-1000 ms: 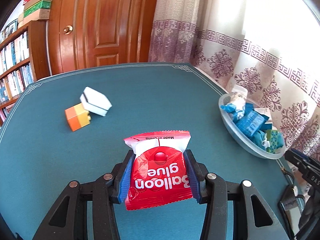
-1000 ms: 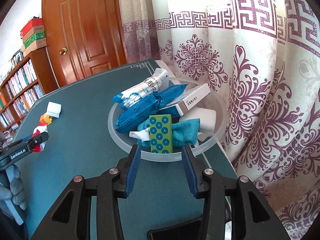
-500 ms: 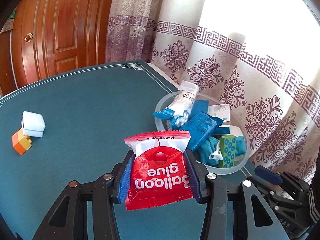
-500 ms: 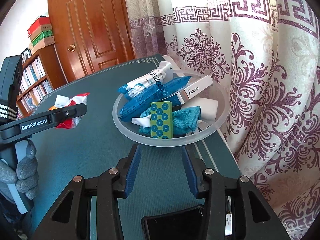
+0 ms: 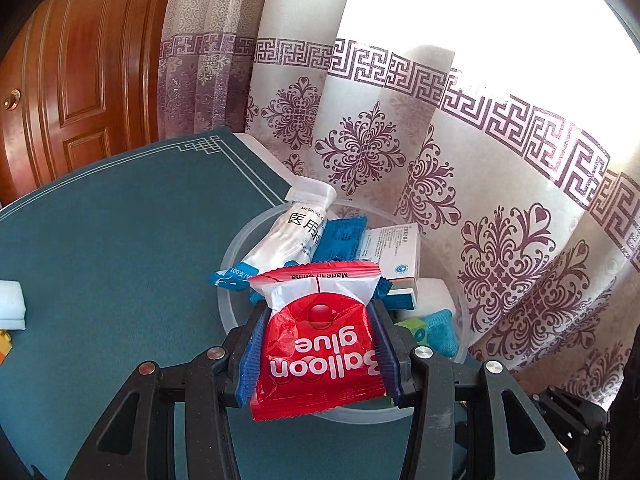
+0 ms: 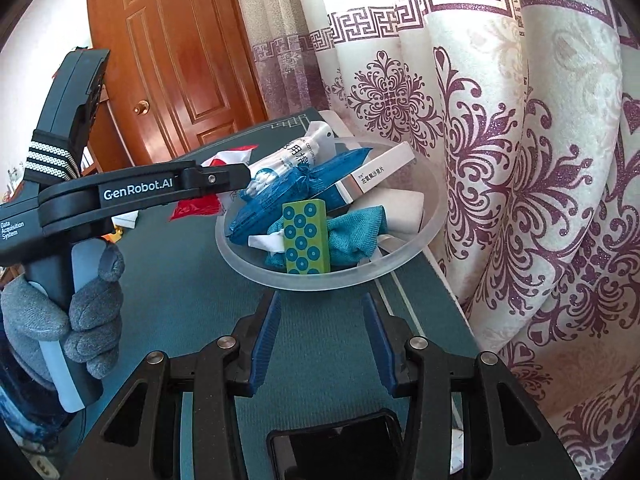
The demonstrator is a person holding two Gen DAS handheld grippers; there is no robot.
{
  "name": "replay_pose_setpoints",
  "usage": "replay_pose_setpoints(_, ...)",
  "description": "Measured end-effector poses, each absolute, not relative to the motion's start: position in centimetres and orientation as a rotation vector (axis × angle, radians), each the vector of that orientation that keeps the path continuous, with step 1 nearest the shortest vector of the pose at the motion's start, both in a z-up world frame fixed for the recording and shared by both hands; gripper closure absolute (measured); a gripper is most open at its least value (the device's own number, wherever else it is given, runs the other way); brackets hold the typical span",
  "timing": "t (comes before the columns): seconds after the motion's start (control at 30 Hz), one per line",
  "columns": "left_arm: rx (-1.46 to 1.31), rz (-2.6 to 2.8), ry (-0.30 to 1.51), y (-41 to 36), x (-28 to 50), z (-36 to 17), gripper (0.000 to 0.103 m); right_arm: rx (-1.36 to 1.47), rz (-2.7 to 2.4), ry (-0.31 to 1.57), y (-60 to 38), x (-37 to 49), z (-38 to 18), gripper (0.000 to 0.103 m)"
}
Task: Organize objects
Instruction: 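Carry the red Balloon glue bag over the bowl and open the left tool, then withdraw both open tools from the bowl toward the orange brick and white sponge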
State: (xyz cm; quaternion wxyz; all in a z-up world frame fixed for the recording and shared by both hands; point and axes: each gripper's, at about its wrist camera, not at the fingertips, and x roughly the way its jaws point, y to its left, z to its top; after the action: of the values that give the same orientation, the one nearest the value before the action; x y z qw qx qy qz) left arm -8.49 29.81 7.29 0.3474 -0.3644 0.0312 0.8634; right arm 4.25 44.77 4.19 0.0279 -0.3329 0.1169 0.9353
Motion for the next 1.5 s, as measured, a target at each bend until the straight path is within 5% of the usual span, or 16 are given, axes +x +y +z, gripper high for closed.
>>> replay_pose_setpoints(0.17,-0.959,2.22,0.074,31.1,-9.7,6.7,0.05,-1.025,2.889,0.386,44.9,4.3,3.9,0.058)
replay_pose_setpoints(0.33,-0.927,2.227,0.038,30.7,-10.0,6.7,0.016,-1.025,2.893,0.384,44.7,4.5,3.9,0.058)
replay_pose_setpoints(0.87,-0.924,2.412,-0.036,23.5,-8.7,6.5,0.013,-1.022,2.902,0.377,44.2,4.6,4.0,0.058)
replay_pose_setpoints(1.5,-0.91,2.485,0.153,27.6,-10.2,4.0,0.011,-1.023,2.891,0.378,44.2,4.8,3.9,0.058)
